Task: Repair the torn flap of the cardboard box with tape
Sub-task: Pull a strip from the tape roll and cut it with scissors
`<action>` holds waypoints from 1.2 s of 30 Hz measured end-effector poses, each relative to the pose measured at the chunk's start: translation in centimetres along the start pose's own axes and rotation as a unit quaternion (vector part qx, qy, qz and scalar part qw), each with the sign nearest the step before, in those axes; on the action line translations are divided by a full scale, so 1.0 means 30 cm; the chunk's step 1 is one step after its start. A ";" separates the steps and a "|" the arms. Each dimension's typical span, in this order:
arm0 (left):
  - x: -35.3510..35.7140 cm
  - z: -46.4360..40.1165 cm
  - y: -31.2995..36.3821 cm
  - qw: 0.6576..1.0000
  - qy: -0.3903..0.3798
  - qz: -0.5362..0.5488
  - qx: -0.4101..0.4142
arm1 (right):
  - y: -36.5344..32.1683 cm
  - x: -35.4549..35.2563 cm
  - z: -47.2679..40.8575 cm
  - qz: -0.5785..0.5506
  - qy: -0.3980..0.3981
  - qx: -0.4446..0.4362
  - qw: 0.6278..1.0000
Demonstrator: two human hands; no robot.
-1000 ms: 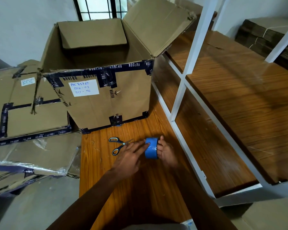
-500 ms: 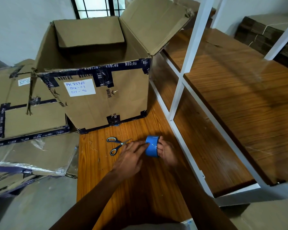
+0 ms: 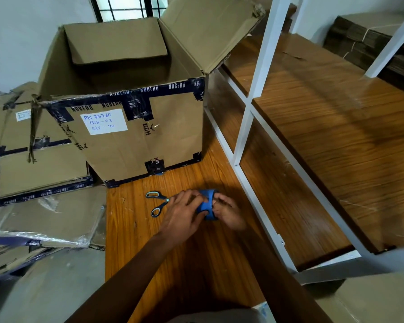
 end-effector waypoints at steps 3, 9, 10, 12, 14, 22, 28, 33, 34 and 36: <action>-0.005 -0.007 0.005 1.000 -0.011 -0.001 -0.010 | -0.029 0.002 0.033 0.045 -0.037 -0.030 0.998; 0.007 0.001 0.007 1.000 -0.006 -0.006 -0.020 | -0.030 0.001 0.033 0.100 -0.073 -0.048 0.991; 0.012 0.005 0.006 1.000 -0.003 -0.009 -0.019 | -0.031 -0.001 0.036 0.104 -0.076 -0.046 0.991; 0.021 0.012 0.003 1.000 0.002 -0.012 -0.017 | -0.028 0.001 0.038 0.108 -0.083 -0.052 0.989; 0.025 0.012 0.000 1.000 0.003 -0.009 -0.017 | -0.026 0.002 0.036 0.113 -0.084 -0.054 0.989; 0.002 -0.021 -0.023 0.999 -0.036 0.037 -0.006 | -0.021 0.001 0.020 0.151 -0.093 -0.053 0.983; 0.035 -0.002 -0.021 1.000 -0.010 0.022 -0.014 | -0.011 0.000 0.022 0.137 -0.080 -0.052 0.986; 0.049 0.010 -0.021 1.000 -0.008 0.016 -0.015 | -0.006 0.003 0.024 0.131 -0.062 -0.050 0.988; 0.044 0.009 -0.021 1.000 -0.007 0.019 -0.014 | -0.008 0.005 0.026 0.135 -0.067 -0.049 0.987; 0.032 0.004 -0.026 0.999 -0.013 0.039 -0.014 | -0.019 0.005 0.030 0.146 -0.092 -0.048 0.984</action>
Point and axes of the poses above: each hand's wrist, its own z-axis away from the middle knuckle, its own x-axis out of the palm, y = z × x, the point moved 1 cm from there along -z, towards the middle knuckle, and after that the axes turned 7 degrees about -y, right-handed, at the moved point
